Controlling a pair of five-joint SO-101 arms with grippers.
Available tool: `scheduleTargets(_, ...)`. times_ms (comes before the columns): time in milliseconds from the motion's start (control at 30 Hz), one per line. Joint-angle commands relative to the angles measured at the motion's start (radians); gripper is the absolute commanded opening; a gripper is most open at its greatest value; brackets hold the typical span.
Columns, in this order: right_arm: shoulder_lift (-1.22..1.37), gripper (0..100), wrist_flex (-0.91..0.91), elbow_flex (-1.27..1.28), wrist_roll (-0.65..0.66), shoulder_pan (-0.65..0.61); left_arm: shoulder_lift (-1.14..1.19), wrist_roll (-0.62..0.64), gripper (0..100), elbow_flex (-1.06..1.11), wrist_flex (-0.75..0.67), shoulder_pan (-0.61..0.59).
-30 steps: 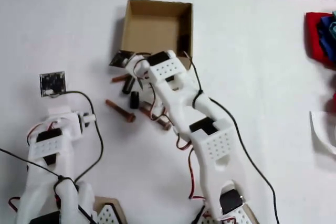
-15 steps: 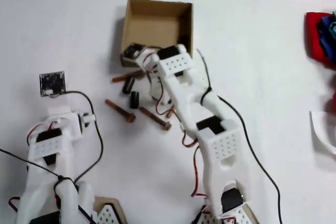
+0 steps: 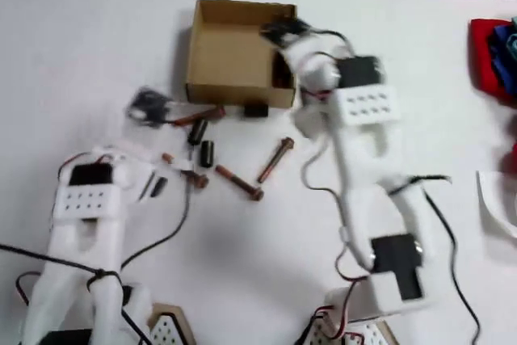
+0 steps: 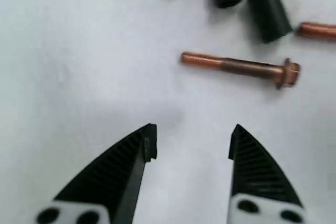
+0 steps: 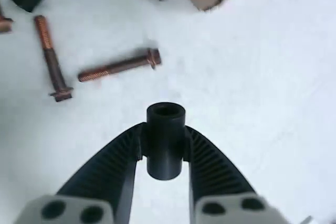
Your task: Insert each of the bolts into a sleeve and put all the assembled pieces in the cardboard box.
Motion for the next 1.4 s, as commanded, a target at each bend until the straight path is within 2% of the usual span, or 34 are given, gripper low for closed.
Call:
scheduleTargets(0, -0.147, 2.0, -0.117, 0.282, -0.009, 0.14, -0.012, -0.092, 24, -0.17, 0.17, 0.153)
scheduleTargets(133, -0.274, 2.0, -0.321, 0.621, -0.009, 0.228, 0.12, -0.123, 24, -0.325, 0.292, 0.301)
scheduleTargets(300, -0.409, 2.0, -0.506, 0.844, -0.011, 0.259, 0.48, -0.169, 24, -0.575, 0.448, 0.388)
scheduleTargets(500, -0.389, 2.0, -0.664, 0.961, -0.061, 0.254, 0.835, -0.199, 24, -0.932, 0.626, 0.425)
scheduleTargets(633, -0.309, 2.0, -0.759, 0.982, -0.081, 0.251, 0.974, -0.201, 24, -1.158, 0.709, 0.446)
scheduleTargets(767, -0.206, 2.0, -0.823, 0.98, -0.089, 0.257, 1.063, -0.284, 24, -1.326, 0.779, 0.486)
scheduleTargets(1133, -0.168, 2.0, -0.826, 0.957, -0.109, 0.259, 1.191, -0.356, 24, -1.371, 0.773, 0.534)
scheduleTargets(1367, -0.166, 2.0, -0.828, 0.957, -0.109, 0.259, 1.215, -0.397, 24, -1.368, 0.707, 0.539)
